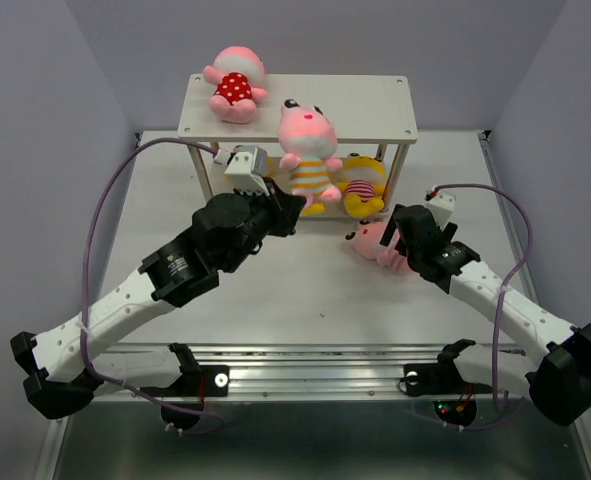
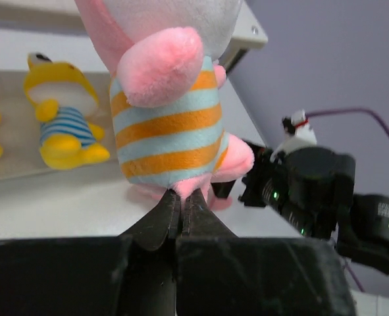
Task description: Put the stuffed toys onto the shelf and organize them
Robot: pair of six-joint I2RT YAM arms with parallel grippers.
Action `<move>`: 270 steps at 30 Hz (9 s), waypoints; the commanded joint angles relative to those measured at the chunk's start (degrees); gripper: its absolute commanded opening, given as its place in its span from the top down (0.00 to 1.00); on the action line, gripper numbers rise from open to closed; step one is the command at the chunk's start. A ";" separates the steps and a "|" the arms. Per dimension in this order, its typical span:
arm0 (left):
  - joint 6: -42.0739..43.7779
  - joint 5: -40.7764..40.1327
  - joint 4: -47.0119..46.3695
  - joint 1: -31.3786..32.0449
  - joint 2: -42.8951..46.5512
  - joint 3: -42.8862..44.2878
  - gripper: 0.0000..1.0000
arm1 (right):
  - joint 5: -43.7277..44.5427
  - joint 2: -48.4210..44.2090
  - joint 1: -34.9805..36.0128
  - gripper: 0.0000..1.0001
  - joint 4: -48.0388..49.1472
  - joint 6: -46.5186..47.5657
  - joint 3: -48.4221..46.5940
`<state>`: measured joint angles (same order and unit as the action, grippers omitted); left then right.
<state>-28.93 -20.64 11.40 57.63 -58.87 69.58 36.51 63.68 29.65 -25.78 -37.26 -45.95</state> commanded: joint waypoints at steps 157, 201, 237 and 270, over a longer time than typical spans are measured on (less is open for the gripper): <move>17.06 27.24 8.11 -30.29 -31.39 42.04 0.67 | 2.42 -2.07 -0.29 0.00 3.90 2.19 1.04; -10.88 33.30 -11.40 -24.40 19.05 -33.87 0.01 | -16.99 0.92 -10.31 0.00 -10.95 4.20 2.27; -7.02 23.81 -4.19 -24.32 16.07 -31.70 0.01 | -25.17 3.74 -11.02 0.86 -8.40 13.35 -3.08; -4.82 23.72 -9.20 -24.32 18.09 -33.99 0.01 | -42.42 -5.32 -11.02 0.99 -19.67 17.04 -51.16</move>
<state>-34.76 3.81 5.30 33.04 -41.71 35.70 -8.93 55.66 19.09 -50.30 -18.26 -93.93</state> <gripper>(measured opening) 0.986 0.049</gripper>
